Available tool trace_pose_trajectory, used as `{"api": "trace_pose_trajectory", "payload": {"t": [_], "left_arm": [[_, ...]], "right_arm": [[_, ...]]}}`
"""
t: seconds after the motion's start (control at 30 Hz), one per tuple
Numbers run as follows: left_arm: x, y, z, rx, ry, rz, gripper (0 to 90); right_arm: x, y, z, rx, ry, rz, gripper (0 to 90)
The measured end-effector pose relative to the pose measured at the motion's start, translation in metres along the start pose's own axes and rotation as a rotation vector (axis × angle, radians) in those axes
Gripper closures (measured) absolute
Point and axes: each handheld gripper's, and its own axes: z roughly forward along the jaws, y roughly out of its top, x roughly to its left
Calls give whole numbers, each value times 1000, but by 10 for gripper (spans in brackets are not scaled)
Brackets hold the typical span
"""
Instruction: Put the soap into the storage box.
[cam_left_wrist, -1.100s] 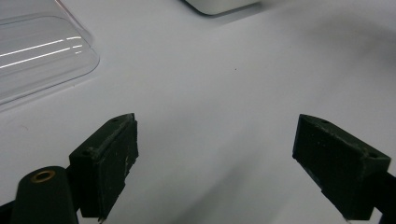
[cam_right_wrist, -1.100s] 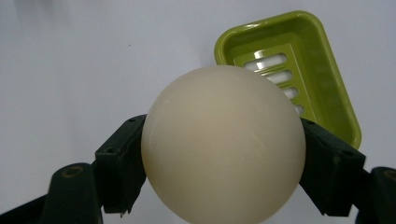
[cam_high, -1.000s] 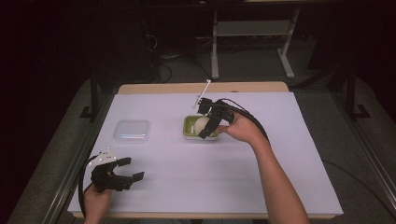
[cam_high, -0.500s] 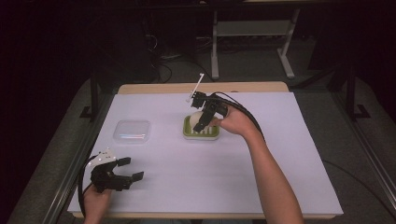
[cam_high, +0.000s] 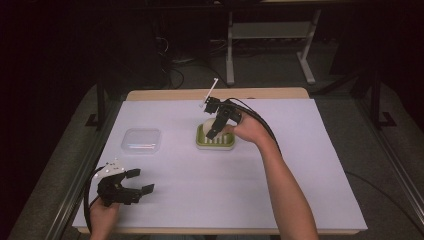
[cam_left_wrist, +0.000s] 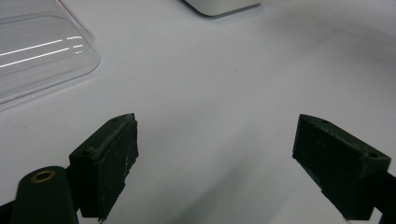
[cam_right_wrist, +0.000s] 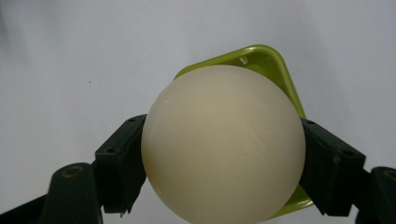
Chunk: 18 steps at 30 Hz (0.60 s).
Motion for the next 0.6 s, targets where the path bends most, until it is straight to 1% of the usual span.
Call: {"api": "trace_pose_trajectory", "payload": {"t": [0.2, 0.33, 0.37, 0.5, 0.6], "left_arm": [[0, 0, 0, 0, -1, -4, 136], [0, 0, 0, 0, -2, 3, 136], [0, 0, 1, -5, -3, -3, 136], [-1, 0, 1, -7, -4, -7, 136], [-1, 0, 1, -7, -3, -3, 136]], "right_arm": [[-4, 0, 7, 16, -2, 10, 237], [-8, -1, 9, 21, -4, 16, 237], [-8, -1, 9, 21, -8, 19, 237], [-11, -2, 10, 20, -9, 25, 237], [-12, -2, 12, 24, -9, 33, 237]]}}
